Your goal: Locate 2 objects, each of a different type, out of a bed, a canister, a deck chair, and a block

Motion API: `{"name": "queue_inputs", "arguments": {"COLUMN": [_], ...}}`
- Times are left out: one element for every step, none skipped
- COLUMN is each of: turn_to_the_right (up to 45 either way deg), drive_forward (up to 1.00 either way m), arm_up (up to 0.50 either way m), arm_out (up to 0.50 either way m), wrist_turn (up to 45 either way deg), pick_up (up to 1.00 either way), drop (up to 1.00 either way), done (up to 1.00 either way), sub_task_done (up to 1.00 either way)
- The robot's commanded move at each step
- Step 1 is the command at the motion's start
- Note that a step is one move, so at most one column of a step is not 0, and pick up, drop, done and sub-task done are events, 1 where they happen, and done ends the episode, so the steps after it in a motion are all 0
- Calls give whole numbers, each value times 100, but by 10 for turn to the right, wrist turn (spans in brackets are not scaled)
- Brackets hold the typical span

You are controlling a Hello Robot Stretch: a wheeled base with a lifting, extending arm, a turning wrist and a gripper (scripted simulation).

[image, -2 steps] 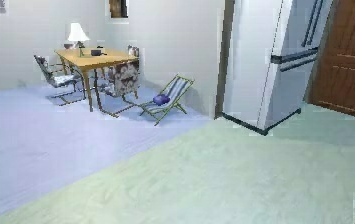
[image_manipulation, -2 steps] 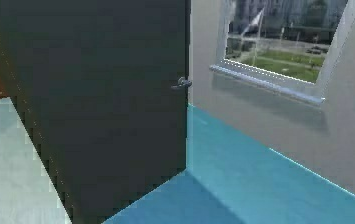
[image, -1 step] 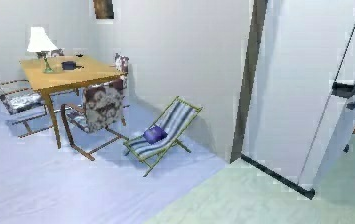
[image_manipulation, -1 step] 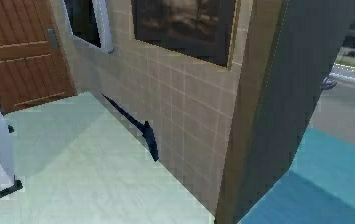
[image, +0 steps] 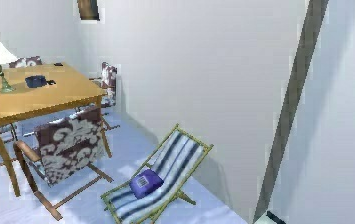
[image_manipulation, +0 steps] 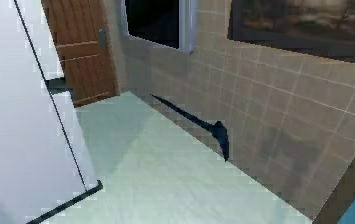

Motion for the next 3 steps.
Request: {"name": "queue_inputs", "arguments": {"turn_to_the_right": [0,-450,-150], "drive_forward": [0,0,0], "arm_up": [0,0,0], "arm_out": [0,0,0], "wrist_turn": [0,0,0], "pick_up": [0,0,0], "drop": [0,0,0], "done": [0,0,0], "sub_task_done": [100,0,0]}}
